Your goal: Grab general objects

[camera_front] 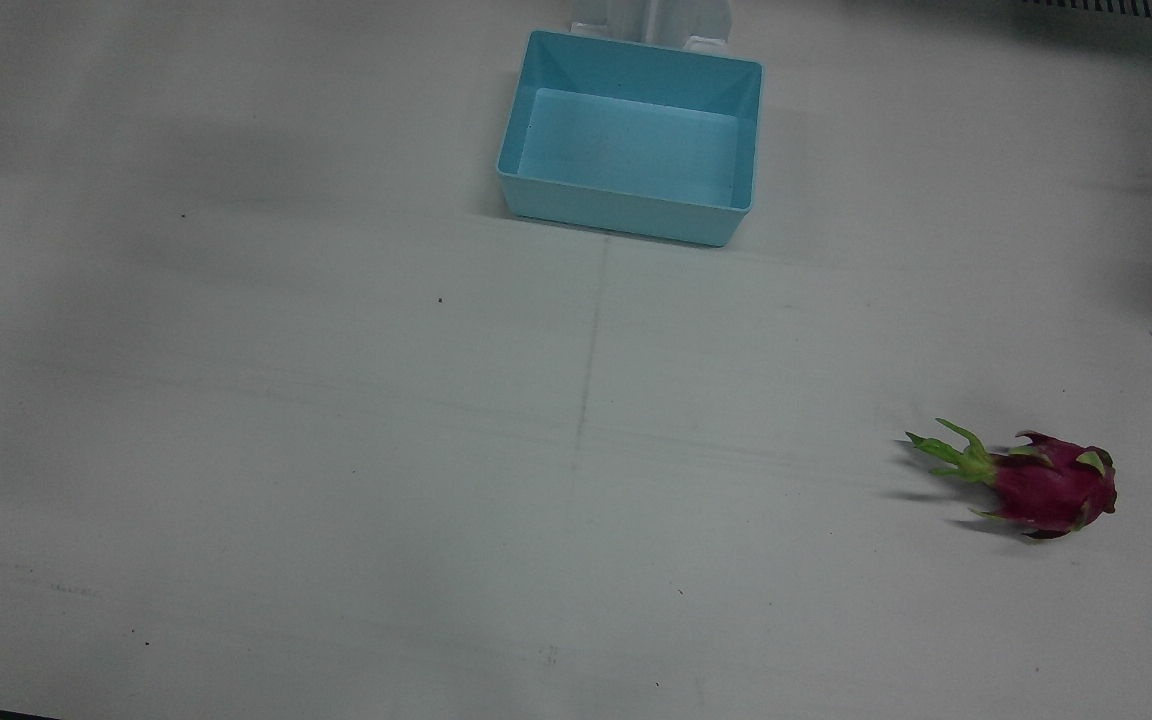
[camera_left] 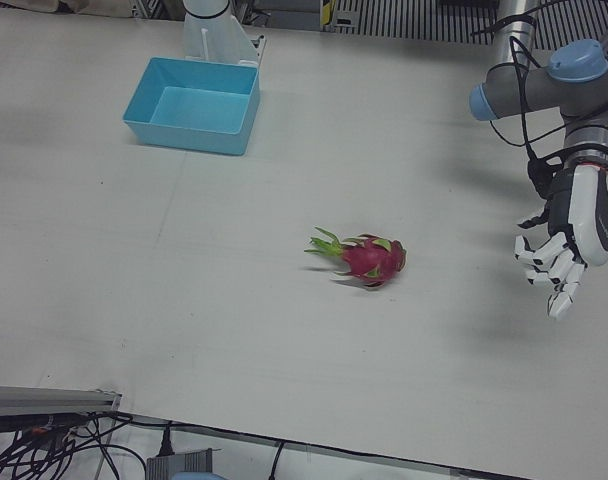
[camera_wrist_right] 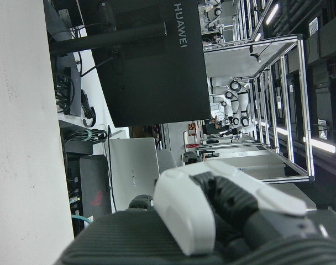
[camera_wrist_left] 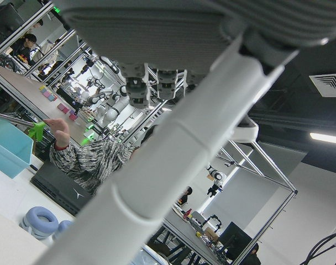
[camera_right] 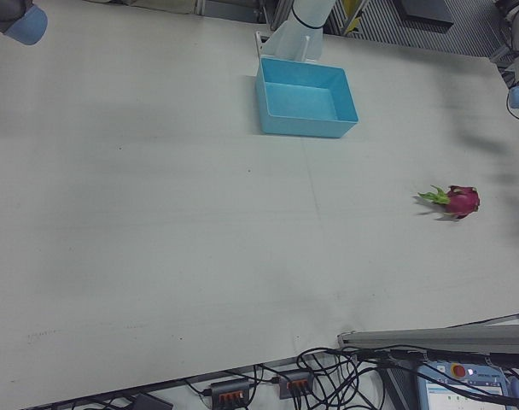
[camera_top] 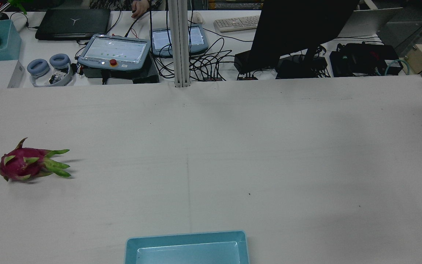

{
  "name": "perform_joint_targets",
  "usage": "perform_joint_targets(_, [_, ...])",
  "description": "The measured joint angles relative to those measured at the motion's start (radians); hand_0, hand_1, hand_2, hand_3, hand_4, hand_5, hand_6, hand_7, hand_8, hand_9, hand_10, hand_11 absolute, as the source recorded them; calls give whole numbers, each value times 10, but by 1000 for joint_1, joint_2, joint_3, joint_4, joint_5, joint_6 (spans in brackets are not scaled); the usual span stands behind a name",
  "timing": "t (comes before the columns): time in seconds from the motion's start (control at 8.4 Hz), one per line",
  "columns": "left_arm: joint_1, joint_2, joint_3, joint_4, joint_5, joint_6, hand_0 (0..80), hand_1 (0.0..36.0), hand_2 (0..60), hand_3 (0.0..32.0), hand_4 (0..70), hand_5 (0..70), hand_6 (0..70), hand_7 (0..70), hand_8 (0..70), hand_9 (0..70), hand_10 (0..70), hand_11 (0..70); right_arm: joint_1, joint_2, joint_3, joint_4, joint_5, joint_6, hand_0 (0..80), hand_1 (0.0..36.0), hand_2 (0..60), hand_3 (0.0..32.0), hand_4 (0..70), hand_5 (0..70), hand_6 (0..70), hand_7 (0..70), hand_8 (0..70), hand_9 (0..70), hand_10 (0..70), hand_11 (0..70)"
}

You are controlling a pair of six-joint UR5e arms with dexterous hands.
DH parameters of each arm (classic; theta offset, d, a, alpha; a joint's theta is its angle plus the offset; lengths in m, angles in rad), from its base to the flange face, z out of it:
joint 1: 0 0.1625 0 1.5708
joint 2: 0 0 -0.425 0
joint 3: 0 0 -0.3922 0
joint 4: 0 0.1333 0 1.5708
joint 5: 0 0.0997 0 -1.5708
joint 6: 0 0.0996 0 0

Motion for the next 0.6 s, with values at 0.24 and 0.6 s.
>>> perform_joint_targets(0.24, [-1,24,-46,17,3,1,800,360,600,0,299,700,183,700,26,130,0,0,0,0,0,0,0,0,0,0,0,0,0,0,0,0,0,0,0,0])
perform_joint_targets(0.6, [-2,79,-158,40,37,28,800,360,600,0,267,700,162,700,22,134,0,0,0,0,0,0,0,0,0,0,0,0,0,0,0,0,0,0,0,0])
